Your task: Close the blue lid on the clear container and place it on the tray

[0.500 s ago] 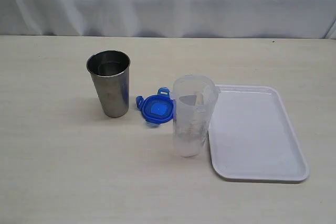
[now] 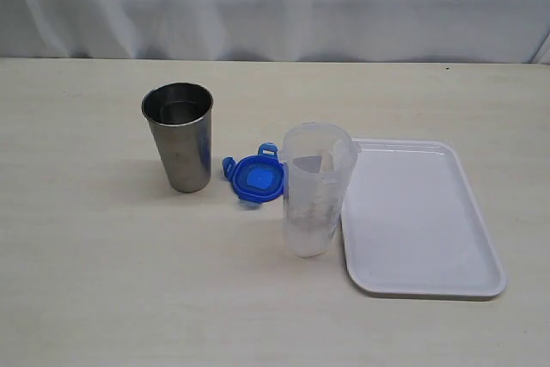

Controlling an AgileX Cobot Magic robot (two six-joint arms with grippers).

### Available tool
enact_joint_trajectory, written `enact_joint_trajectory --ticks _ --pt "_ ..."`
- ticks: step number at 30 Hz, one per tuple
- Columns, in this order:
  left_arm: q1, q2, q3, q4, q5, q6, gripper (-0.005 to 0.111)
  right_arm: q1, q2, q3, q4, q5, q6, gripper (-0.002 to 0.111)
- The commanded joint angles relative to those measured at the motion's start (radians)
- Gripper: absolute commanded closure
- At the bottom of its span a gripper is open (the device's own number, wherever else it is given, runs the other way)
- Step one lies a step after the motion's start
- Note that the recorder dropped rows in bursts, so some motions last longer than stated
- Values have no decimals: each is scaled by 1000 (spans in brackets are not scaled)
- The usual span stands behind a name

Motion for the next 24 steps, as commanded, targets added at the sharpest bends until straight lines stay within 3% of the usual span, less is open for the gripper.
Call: enact_joint_trajectory --ticks 1,3,4,5,7,9,11,16,24 --pt "-1 -2 3 18 -118 -365 107 -1 -5 2 0 -4 1 104" --pt "-1 -2 -40 239 3 -442 107 -1 -5 2 0 -4 1 104" --pt "-1 32 -92 417 69 -561 103 -1 -5 2 0 -4 1 104" --pt "-1 55 -106 480 64 -607 99 -1 -5 2 0 -4 1 104" --pt "-1 179 -137 672 -52 -686 68 -1 -5 2 0 -4 1 104" --pt "-1 285 -139 753 -142 -691 30 -1 -5 2 0 -4 1 104" --pt "-1 403 -139 835 -223 -714 9 -1 -5 2 0 -4 1 104" --pt "-1 736 -139 977 -497 -738 7 -1 -5 2 0 -4 1 104" --pt "-1 1197 -139 957 -771 -475 7 -1 -5 2 0 -4 1 104"
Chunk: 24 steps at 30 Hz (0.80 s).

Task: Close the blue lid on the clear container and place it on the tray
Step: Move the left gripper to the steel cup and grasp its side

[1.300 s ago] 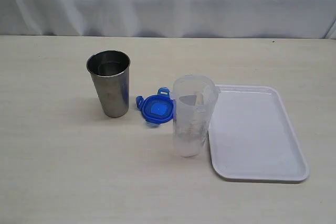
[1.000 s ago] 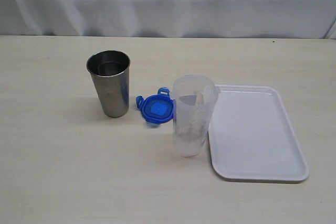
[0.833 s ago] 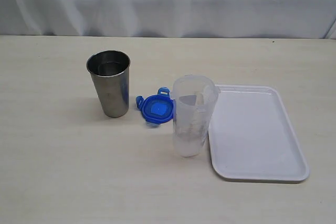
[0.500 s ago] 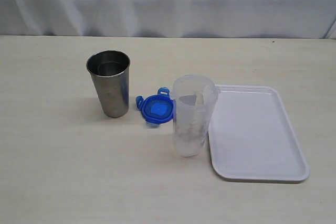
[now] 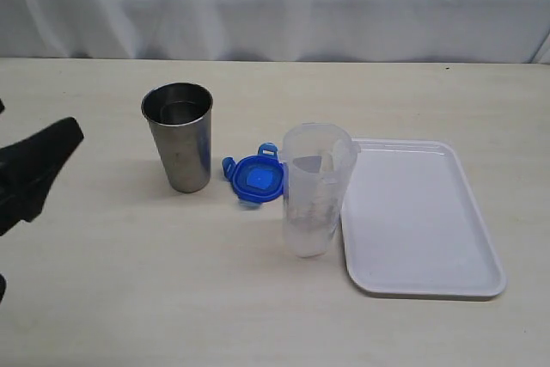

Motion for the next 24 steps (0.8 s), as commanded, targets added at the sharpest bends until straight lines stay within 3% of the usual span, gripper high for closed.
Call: enact_joint_trajectory --ticks 1,5,11,18,24 --pt "-1 252 -8 -29 -162 165 7 -1 -5 2 0 -4 1 104" --pt "-1 479 -8 -95 -294 313 7 -1 -5 2 0 -4 1 104" --pt "-36 798 -102 -91 -294 508 7 -1 -5 2 0 -4 1 104" --pt "-127 1025 -302 -91 -294 540 7 -1 -5 2 0 -4 1 104" --pt "-163 1119 -425 -129 -294 553 7 -1 -5 2 0 -4 1 104"
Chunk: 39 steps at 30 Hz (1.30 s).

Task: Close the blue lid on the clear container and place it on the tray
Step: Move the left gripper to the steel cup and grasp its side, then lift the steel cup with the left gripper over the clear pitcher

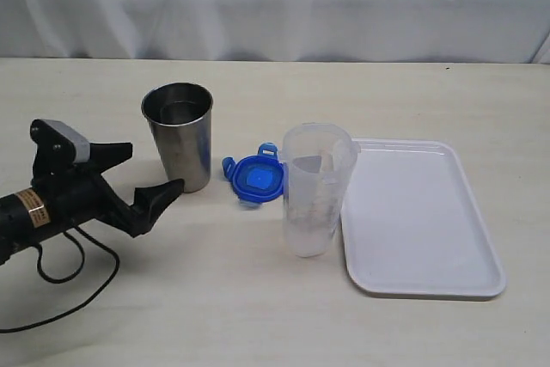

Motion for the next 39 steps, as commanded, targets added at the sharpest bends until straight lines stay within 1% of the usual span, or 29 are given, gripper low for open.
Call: enact_joint_trajectory --ticks 1,8,12,16,20,25,34,36,37,38,39 --pt "-20 51 -87 -28 -21 7 7 -1 -5 2 0 -4 1 104" --pt "-68 88 -192 -15 -21 -15 7 -1 -5 2 0 -4 1 104" --pt "-100 119 -248 -50 -21 -15 7 -1 -5 2 0 -4 1 104" --pt "-113 148 -291 -55 -21 -16 7 -1 -5 2 0 -4 1 104" --pt "-113 153 -303 -55 -21 -16 7 -1 -5 2 0 -4 1 104" --pt "-113 153 -304 -107 -21 -16 7 -1 -5 2 0 -4 1 104" --pt "-113 153 -304 -100 -21 -16 7 -1 -5 2 0 -4 1 104" --pt "-113 153 -304 -96 -21 -16 13 -1 -5 2 0 -4 1 104" --pt "-113 153 -304 -96 -21 -16 26 -1 -5 2 0 -4 1 104" --pt "-113 153 -304 -96 -21 -16 32 -1 -5 2 0 -4 1 104" --pt "-113 153 -304 -87 -21 -16 46 -1 -5 2 0 -4 1 104"
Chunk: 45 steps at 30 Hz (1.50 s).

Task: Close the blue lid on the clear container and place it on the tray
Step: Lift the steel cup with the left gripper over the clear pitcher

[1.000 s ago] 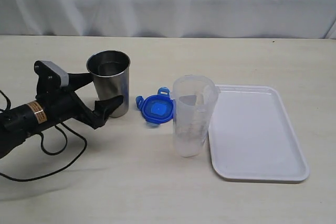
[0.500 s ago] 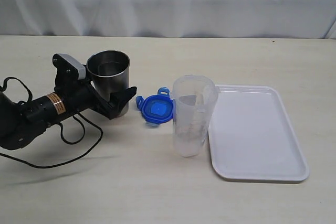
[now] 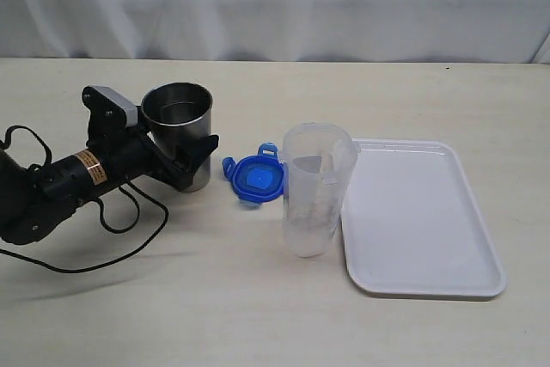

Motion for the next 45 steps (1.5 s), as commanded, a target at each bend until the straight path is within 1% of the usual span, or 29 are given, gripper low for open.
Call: enact_joint_trajectory --ticks 1,2,3,4,5,10,14,22,27,28,31,36,39,40,43,45 --pt "-2 1 -4 18 -9 -5 54 -1 -5 2 0 -4 1 104" --pt "-2 1 -4 46 -9 -5 71 -1 -5 2 0 -4 1 104" --pt "-2 1 -4 72 -9 -5 85 -1 -5 2 0 -4 1 104" --pt "-2 1 -4 98 -9 -5 98 -1 -5 2 0 -4 1 104" --pt "-2 1 -4 122 -9 -5 107 -1 -5 2 0 -4 1 104" --pt "-2 -14 -4 148 -9 -5 107 -1 -5 2 0 -4 1 104" --pt "-2 -70 -4 153 -9 -107 107 -1 -5 2 0 -4 1 104" --pt "-2 -165 -4 157 -9 -133 107 -1 -5 2 0 -4 1 104" --pt "-9 -250 -4 159 -9 -187 107 -1 -5 2 0 -4 1 104" --pt "-16 -268 -4 157 -7 -187 107 -1 -5 2 0 -4 1 104" --pt "-51 -319 -4 150 57 -187 107 -1 -5 2 0 -4 1 104" --pt "-141 -405 -4 86 146 -187 107 -1 -5 2 0 -4 1 104" --pt "-178 -405 -4 80 166 -182 107 -1 -5 2 0 -4 1 104" --pt "-201 -405 -4 56 189 -173 107 -1 -5 2 0 -4 1 104" --pt "-241 -405 -12 32 193 -119 107 -1 -5 2 0 -4 1 104" --pt "-260 -405 -39 19 253 -117 107 -1 -5 2 0 -4 1 104"
